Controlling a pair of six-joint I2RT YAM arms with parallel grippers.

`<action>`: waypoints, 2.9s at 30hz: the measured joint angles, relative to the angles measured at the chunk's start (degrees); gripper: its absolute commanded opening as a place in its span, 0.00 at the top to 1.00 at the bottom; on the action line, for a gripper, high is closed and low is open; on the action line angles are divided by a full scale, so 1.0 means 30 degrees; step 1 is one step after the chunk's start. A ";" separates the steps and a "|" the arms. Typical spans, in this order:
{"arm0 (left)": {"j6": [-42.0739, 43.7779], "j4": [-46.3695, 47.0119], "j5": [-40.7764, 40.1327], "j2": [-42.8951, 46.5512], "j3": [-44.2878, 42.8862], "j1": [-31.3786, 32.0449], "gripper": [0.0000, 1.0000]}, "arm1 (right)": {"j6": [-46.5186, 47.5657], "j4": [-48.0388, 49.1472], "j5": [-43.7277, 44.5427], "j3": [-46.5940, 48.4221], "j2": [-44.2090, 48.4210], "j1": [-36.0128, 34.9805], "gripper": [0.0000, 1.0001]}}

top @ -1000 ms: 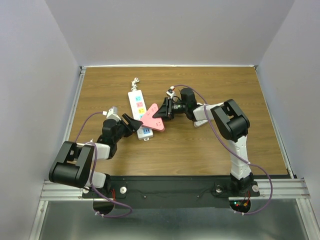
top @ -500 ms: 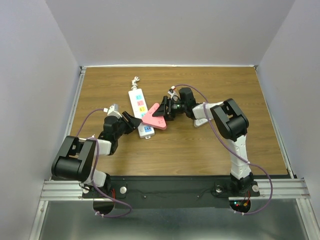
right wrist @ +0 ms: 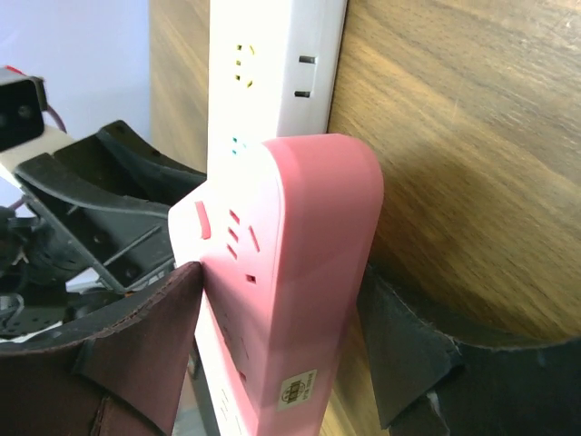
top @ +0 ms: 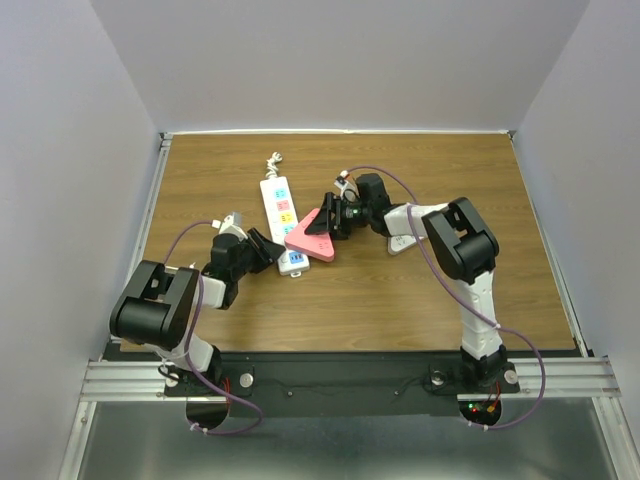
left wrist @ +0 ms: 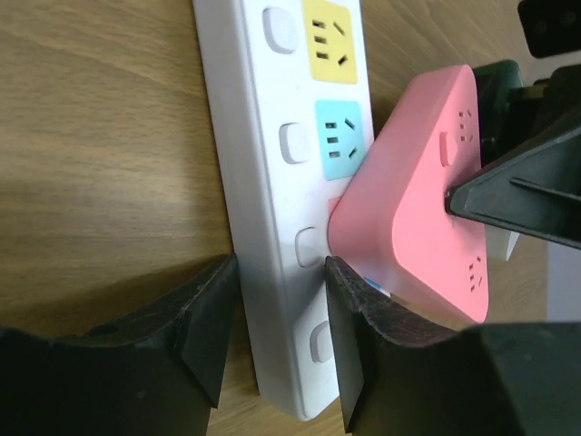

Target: Insert the plug

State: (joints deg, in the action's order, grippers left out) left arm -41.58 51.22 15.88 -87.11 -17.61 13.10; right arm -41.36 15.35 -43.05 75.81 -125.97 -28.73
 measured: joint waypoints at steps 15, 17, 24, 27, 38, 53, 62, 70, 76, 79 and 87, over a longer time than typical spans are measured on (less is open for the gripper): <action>0.0386 -0.1690 0.0029 0.0969 0.0022 0.0138 0.36 | 0.1472 -0.1705 0.0991 0.0073 0.0991 -0.0080 0.13; 0.0517 -0.2535 -0.0175 0.1457 -0.0058 0.0146 0.33 | 0.1712 -0.2331 0.1435 0.0073 0.1479 -0.0124 0.09; 0.1115 -0.6062 -0.1406 0.3687 -0.0321 0.0153 0.29 | 0.2353 -0.3636 0.2543 -0.0102 0.3249 -0.0138 0.05; 0.1392 -0.7257 -0.1829 0.4707 -0.0350 0.0153 0.28 | 0.2521 -0.3803 0.2761 -0.0627 0.4102 -0.0131 0.05; 0.3446 -1.0870 -0.3701 0.8743 -0.3053 0.1056 0.28 | 0.3147 -0.4925 0.4007 -0.2149 0.8524 0.0539 0.04; 0.4189 -1.2444 -0.7016 0.6681 -0.5734 0.5428 0.28 | 0.5399 -0.9617 1.0943 0.0641 0.7606 0.1807 0.03; 0.4269 -1.2451 -0.7730 0.6681 -0.5734 0.5697 0.27 | 0.5508 -1.0921 1.2437 0.1574 0.5960 0.1807 0.03; 0.4721 -1.2866 -0.8699 0.2943 -1.0236 0.7912 0.23 | 0.5260 -1.1125 1.3347 0.2193 0.5850 0.2055 0.01; 0.5297 -1.2764 -0.9122 -0.1457 -1.4651 0.9792 0.20 | 0.4568 -1.1125 1.3355 0.2084 0.6550 0.3767 0.01; 0.5552 -1.2990 -0.9194 -0.3861 -1.6662 1.0382 0.20 | 0.4095 -1.1125 1.3355 0.1494 0.7686 0.5034 0.00; 0.6091 -1.4586 -0.9559 -0.8327 -2.0873 1.1096 0.17 | 0.3701 -1.1111 1.2794 -0.0437 1.1067 0.7584 0.00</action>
State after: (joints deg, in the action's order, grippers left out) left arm -23.31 7.46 -12.80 -112.09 -80.23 46.39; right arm -30.26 -17.98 -4.67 74.50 -92.77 -5.98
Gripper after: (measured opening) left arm 0.823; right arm 0.994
